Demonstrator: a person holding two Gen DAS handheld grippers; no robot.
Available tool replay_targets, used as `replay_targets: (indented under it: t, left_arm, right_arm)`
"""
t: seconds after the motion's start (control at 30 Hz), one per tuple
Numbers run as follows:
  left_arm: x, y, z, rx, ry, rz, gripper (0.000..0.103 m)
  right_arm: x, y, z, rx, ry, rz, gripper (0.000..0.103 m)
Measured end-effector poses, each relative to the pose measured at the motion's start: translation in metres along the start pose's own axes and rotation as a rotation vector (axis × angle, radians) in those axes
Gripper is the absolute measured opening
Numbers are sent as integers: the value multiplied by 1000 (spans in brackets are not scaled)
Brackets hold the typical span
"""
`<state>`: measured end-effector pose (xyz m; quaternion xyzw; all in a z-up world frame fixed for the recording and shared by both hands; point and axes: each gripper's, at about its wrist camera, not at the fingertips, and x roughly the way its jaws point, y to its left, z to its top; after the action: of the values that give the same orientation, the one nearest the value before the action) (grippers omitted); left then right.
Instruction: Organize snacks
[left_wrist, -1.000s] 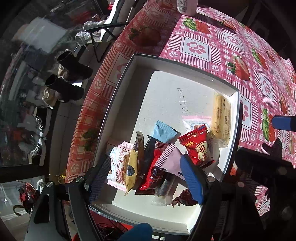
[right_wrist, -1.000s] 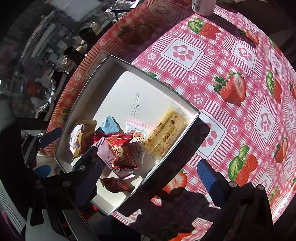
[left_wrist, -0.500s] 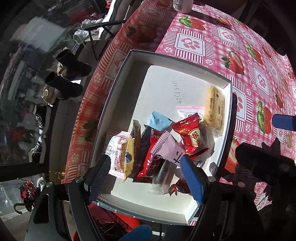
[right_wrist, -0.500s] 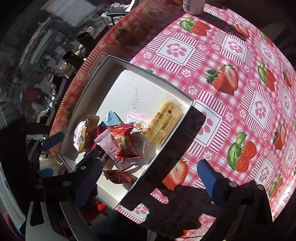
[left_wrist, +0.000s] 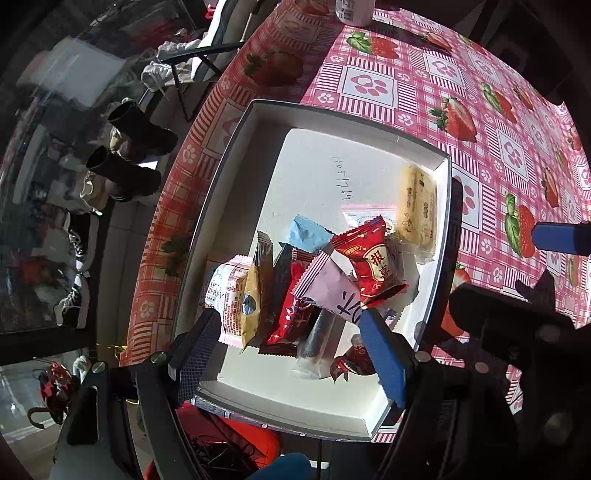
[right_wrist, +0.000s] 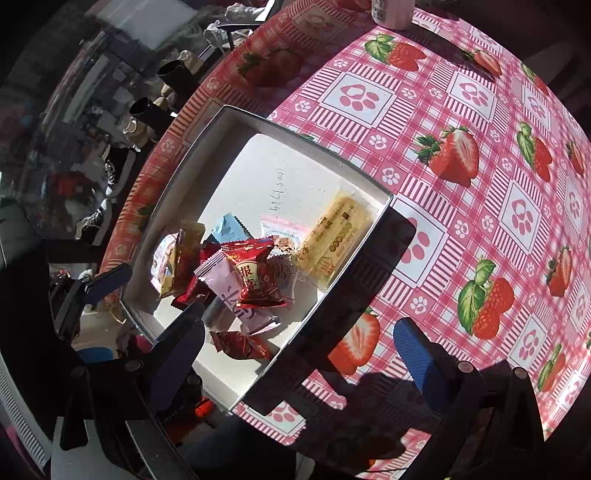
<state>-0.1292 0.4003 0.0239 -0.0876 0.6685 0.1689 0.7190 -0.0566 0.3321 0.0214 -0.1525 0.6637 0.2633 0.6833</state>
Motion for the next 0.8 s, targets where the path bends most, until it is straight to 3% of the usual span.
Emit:
replay_targets:
  t: [0.8]
  left_arm:
    - [-3, -3, -3, 5, 3, -5, 81]
  right_arm:
    - [3, 4, -4, -11, 14, -6, 103]
